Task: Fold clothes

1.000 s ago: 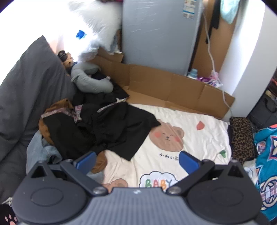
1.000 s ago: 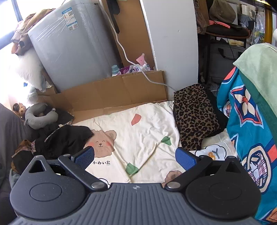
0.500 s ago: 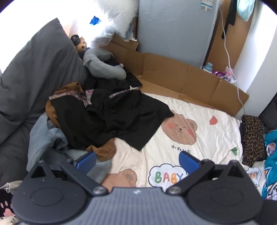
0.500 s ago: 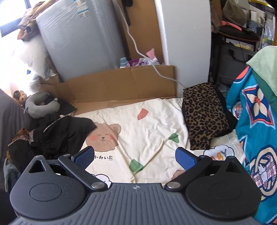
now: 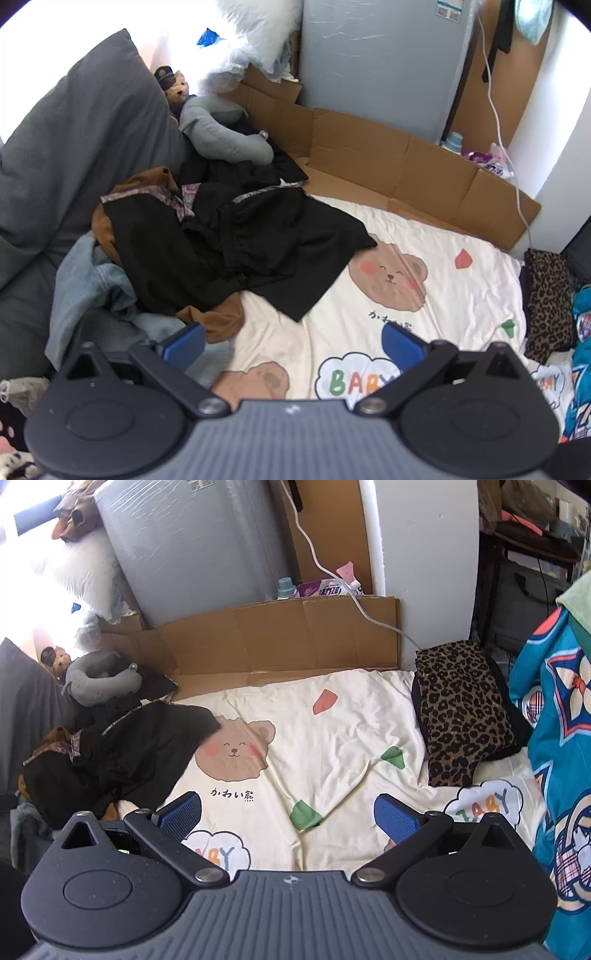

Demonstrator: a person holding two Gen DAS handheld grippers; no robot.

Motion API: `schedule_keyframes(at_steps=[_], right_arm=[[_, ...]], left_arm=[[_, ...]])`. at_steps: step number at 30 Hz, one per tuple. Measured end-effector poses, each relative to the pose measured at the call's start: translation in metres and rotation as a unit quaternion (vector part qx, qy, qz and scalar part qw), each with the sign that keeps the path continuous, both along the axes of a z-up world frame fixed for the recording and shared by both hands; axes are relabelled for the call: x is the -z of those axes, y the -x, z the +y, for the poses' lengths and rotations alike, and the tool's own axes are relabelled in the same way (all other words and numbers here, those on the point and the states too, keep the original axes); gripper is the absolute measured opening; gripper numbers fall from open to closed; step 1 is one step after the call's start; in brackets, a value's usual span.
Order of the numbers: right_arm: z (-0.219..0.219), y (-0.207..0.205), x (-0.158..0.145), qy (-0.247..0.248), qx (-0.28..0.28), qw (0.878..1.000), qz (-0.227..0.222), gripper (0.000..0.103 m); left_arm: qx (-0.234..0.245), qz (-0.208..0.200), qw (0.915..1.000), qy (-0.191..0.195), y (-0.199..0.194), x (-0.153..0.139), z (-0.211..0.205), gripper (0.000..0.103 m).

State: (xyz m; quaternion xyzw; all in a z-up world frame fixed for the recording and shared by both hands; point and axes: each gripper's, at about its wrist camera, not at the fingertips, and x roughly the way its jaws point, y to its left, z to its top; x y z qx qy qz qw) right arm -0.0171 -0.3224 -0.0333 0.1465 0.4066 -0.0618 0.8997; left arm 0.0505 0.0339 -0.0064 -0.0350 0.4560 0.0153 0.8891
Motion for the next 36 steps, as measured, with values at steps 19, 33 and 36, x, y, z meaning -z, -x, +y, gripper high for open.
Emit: schedule_keyframes(at_steps=[19,33,36], right_arm=[[0.007,0.003,-0.007,0.011,-0.011,1.0,-0.008,0.103],[0.019,0.0,0.0,0.02,-0.026,0.999,0.006,0.103],[0.02,0.0,0.003,0.02,-0.027,0.999,0.013,0.103]], left_arm=[[0.03,-0.011,0.9995,-0.001,0.008,0.014,-0.039,0.103],[0.027,-0.031,0.999,-0.018,0.014,0.01,-0.043,0.103],[0.023,-0.03,0.9992,-0.014,0.015,0.01,-0.041,0.103]])
